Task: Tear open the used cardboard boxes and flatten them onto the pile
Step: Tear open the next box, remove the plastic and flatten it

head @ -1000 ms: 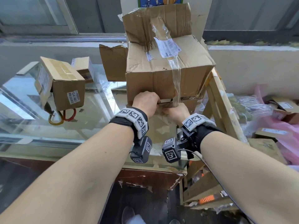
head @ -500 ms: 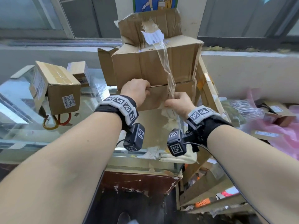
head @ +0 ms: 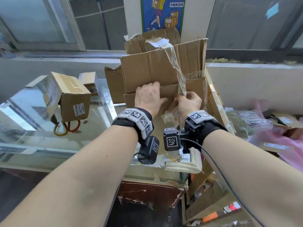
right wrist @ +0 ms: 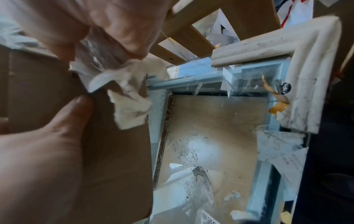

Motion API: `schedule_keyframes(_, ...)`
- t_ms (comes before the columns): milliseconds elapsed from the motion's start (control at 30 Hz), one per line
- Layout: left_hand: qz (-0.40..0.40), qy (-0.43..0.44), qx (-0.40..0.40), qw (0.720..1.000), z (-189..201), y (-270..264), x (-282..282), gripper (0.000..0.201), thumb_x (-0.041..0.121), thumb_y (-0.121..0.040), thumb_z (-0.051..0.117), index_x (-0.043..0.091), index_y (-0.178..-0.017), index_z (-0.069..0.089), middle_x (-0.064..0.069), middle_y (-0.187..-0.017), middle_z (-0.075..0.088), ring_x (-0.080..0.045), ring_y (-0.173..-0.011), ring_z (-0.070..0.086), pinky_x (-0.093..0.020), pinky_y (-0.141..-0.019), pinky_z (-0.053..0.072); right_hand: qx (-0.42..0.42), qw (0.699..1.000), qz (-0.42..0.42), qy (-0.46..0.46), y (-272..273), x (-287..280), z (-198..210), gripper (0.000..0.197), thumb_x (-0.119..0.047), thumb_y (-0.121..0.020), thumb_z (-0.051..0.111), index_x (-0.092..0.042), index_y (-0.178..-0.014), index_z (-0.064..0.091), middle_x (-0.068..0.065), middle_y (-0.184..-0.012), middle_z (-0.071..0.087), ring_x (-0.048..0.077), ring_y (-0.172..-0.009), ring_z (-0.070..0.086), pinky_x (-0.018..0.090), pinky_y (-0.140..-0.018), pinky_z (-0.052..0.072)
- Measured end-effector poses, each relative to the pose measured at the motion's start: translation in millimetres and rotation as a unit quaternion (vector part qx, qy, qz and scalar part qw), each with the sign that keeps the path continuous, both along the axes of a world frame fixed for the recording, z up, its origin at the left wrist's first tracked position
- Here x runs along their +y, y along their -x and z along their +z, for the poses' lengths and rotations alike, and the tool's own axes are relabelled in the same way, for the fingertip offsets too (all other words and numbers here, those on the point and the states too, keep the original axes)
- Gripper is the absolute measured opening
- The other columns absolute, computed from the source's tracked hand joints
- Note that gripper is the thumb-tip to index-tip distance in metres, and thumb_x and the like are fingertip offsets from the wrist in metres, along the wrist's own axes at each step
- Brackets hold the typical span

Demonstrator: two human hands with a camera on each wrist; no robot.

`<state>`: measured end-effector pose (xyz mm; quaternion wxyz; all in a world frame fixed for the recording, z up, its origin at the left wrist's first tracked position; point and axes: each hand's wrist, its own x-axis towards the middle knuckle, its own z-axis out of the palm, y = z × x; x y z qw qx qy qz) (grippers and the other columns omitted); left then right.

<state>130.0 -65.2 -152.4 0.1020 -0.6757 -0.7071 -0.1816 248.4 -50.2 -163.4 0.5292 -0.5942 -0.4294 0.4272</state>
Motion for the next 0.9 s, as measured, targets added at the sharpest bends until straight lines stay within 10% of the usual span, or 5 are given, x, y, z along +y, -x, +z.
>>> schedule_keyframes(100, 0.004, -0.005, -0.005, 1.0, 4, 0, 2, 0.042, 0.048, -0.086, 0.061, 0.012, -0.105, 0.052, -0.007, -0.105, 0.062, -0.027, -0.101, 0.056, -0.036, -0.087, 0.036, 0.001, 1.0, 0.008, 0.007, 2, 0, 3, 0.019, -0.006, -0.082, 0.053, -0.012, -0.065, 0.058, 0.004, -0.06, 0.049, 0.018, -0.058, 0.042, 0.027, -0.055, 0.036)
schedule_keyframes(667, 0.003, -0.008, -0.055, 0.998, 33, 5, 9, 0.047, 0.045, -0.086, 0.063, 0.009, -0.113, 0.05, -0.01, -0.113, 0.061, -0.03, -0.109, 0.054, -0.038, -0.091, 0.035, -0.001, 0.99, 0.137, 0.04, -9, 6, 46, 0.026, -0.005, -0.082, 0.048, -0.008, -0.057, 0.056, 0.005, -0.059, 0.057, 0.019, -0.056, 0.051, 0.022, -0.048, 0.04)
schedule_keyframes(900, 0.037, 0.018, -0.072, 0.997, 51, 19, 9, 0.046, 0.043, -0.086, 0.064, 0.009, -0.113, 0.049, -0.012, -0.113, 0.062, -0.032, -0.107, 0.056, -0.039, -0.091, 0.037, 0.038, 0.937, 0.346, 0.011, -24, 3, 47, 0.023, -0.036, -0.082, 0.065, -0.014, -0.078, 0.061, 0.01, -0.083, 0.068, 0.024, -0.081, 0.063, 0.042, -0.09, 0.049)
